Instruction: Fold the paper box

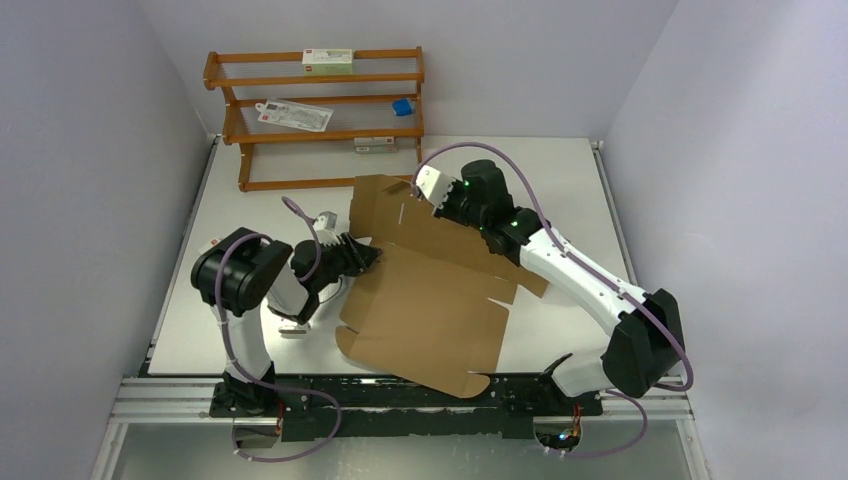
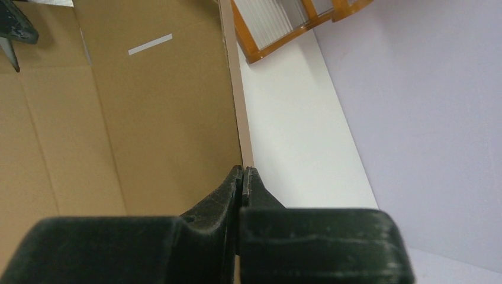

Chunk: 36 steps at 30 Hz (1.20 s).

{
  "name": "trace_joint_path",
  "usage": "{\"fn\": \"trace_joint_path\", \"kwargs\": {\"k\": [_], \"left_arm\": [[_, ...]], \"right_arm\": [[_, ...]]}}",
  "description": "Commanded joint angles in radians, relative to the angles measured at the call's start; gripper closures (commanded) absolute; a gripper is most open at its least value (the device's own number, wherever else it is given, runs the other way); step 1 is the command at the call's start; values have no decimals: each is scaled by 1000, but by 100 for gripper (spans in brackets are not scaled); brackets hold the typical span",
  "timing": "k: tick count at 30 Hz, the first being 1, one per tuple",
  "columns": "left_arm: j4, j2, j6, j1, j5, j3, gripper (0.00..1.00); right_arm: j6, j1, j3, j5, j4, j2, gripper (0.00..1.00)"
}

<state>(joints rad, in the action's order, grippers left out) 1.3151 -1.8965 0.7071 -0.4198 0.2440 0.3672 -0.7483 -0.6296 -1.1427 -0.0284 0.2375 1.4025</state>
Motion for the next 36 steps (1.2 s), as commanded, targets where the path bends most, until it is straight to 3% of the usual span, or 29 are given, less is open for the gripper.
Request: {"fn": "trace_joint_path", "kwargs": {"k": [1, 6, 11, 17, 36], "left_arm": [[142, -32, 28, 4, -3, 21, 60], [212, -46, 2, 4, -18, -30, 79], [393, -70, 7, 3, -25, -99, 88], [515, -80, -4, 2, -55, -155, 91], [482, 94, -180, -73, -197, -235, 89]], "right_arm": [[36, -13, 20, 34, -59, -12, 100], [64, -12, 14, -92, -89, 17, 100], [107, -10, -10, -193, -97, 61, 100], [146, 3, -18, -238, -120, 70, 100], [262, 92, -110, -260, -51, 151, 100]]}}
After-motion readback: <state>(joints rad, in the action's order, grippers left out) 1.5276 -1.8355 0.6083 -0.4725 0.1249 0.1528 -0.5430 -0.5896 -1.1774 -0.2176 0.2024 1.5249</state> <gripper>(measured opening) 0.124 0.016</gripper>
